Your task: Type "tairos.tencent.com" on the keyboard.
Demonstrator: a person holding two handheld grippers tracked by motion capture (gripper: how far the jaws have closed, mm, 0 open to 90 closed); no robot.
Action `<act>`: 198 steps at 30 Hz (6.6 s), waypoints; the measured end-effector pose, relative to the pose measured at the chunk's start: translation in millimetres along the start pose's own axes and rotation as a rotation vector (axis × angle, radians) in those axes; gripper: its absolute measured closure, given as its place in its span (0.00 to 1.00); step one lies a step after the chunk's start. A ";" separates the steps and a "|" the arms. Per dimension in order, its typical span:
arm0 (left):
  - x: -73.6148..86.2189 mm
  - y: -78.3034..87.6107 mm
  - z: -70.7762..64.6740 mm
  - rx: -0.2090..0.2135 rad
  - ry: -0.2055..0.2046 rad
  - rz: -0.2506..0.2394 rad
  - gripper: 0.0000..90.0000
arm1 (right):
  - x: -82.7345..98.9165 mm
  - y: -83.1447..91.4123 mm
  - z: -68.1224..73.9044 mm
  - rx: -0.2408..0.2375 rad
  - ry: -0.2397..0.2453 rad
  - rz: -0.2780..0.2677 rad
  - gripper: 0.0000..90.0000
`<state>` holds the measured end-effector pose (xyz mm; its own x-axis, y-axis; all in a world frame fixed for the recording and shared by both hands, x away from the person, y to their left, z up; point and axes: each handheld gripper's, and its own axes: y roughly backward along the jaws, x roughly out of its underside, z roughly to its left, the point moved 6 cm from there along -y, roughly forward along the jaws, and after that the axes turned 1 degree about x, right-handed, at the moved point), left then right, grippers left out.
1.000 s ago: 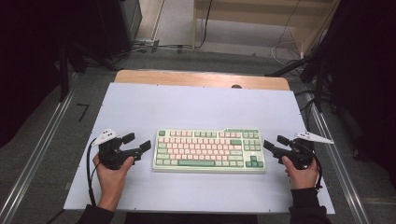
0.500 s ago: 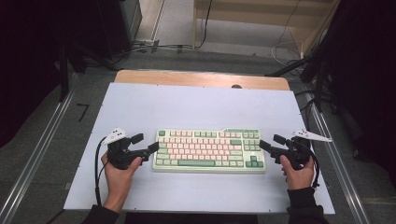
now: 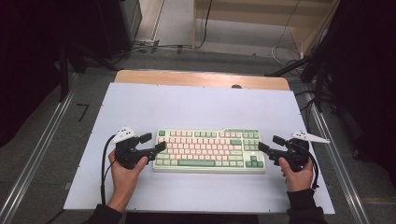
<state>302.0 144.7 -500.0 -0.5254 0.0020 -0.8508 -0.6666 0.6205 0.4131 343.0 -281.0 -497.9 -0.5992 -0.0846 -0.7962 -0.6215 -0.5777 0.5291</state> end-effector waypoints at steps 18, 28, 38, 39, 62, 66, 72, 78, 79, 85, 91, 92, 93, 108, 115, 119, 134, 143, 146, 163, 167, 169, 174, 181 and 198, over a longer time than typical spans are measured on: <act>-2.5 -57.5 -49.5 0.166 -0.174 0.139 1.00 | 8.7 1.9 -0.7 0.018 0.006 0.035 0.15; 1.0 -83.6 -51.4 0.121 -0.199 0.229 1.00 | 9.4 0.6 0.2 0.012 0.012 0.043 0.15; 2.2 -95.2 -50.9 0.107 -0.200 0.254 1.00 | 9.7 0.2 1.2 0.010 0.013 0.048 0.15; 2.1 -95.2 -50.7 0.103 -0.202 0.255 1.00 | 9.5 0.1 1.3 0.010 0.015 0.047 0.15; 3.8 -97.1 -48.1 0.113 -0.183 0.282 1.00 | 9.3 -2.6 2.2 0.003 0.020 0.053 0.15; -4.2 -90.2 -49.7 0.143 -0.156 0.233 0.91 | 9.2 -2.3 2.2 0.003 0.019 0.052 0.15; -11.7 -80.1 -48.5 0.145 -0.128 0.196 0.57 | 8.9 -1.9 3.1 -0.001 0.022 0.050 0.15; -14.5 -62.9 -48.9 0.160 -0.116 0.159 0.45 | 8.5 -2.4 4.4 -0.005 0.024 0.049 0.15; -13.7 -59.4 -47.6 0.160 -0.116 0.159 0.43 | 8.3 -2.8 5.5 -0.007 0.026 0.050 0.15; -5.3 -37.4 -28.8 0.126 -0.103 0.167 0.43 | 7.7 -7.4 10.4 -0.015 0.035 0.059 0.15; 4.2 -24.2 -17.1 0.105 -0.092 0.151 0.70 | 8.0 -12.1 13.8 -0.022 0.048 0.070 0.15; 5.9 -22.3 -16.4 0.111 -0.092 0.146 0.82 | 8.0 -12.4 14.1 -0.023 0.048 0.071 0.15; 7.1 -20.7 -16.2 0.120 -0.094 0.142 0.91 | 7.8 -12.7 14.3 -0.024 0.049 0.071 0.15; 18.6 -27.9 -8.5 0.047 -0.116 0.206 1.00 | 7.9 -14.5 16.5 -0.032 0.057 0.076 0.15; 19.1 -31.3 -7.4 0.046 -0.109 0.206 1.00 | 7.8 -15.5 16.5 -0.031 0.059 0.078 0.15; 19.7 -33.2 -6.1 0.045 -0.104 0.211 1.00 | 7.8 -15.5 16.6 -0.032 0.058 0.077 0.15; 21.3 -37.0 -8.2 0.043 -0.118 0.228 1.00 | 7.9 -16.4 16.6 -0.034 0.060 0.079 0.15; 11.3 -28.2 -14.4 0.098 -0.109 0.144 0.81 | 7.9 -16.3 16.9 -0.035 0.059 0.080 0.15; 7.5 -24.5 -17.1 0.116 -0.103 0.103 0.69 | 7.8 -16.5 17.3 -0.035 0.060 0.081 0.15; 6.7 -22.9 -15.7 0.106 -0.056 0.046 0.47 | 4.4 -29.4 38.5 -0.069 0.095 0.093 0.16; 7.2 -23.3 -15.9 0.105 -0.058 0.050 0.47 | 2.4 -33.5 44.9 -0.077 0.105 0.088 0.22; 7.1 -23.1 -15.6 0.102 -0.058 0.050 0.47 | 1.3 -35.5 47.8 -0.080 0.111 0.087 0.25; 7.6 -24.0 -15.6 0.103 -0.058 0.053 0.47 | -3.6 -41.8 57.5 -0.098 0.119 0.071 0.39; 8.0 -24.2 -15.2 0.102 -0.058 0.055 0.47 | -7.0 -56.4 76.6 -0.133 0.156 0.073 0.61; 8.4 -24.1 -15.5 0.109 -0.054 0.056 0.49 | -0.1 -104.6 125.4 -0.222 0.242 0.191 0.98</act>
<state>305.5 117.7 -512.1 -0.5289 0.0794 -0.8450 -0.5740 0.6998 0.4251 344.7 -118.8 -516.4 -0.5407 -0.3823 -0.7494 -0.3697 -0.6922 0.6199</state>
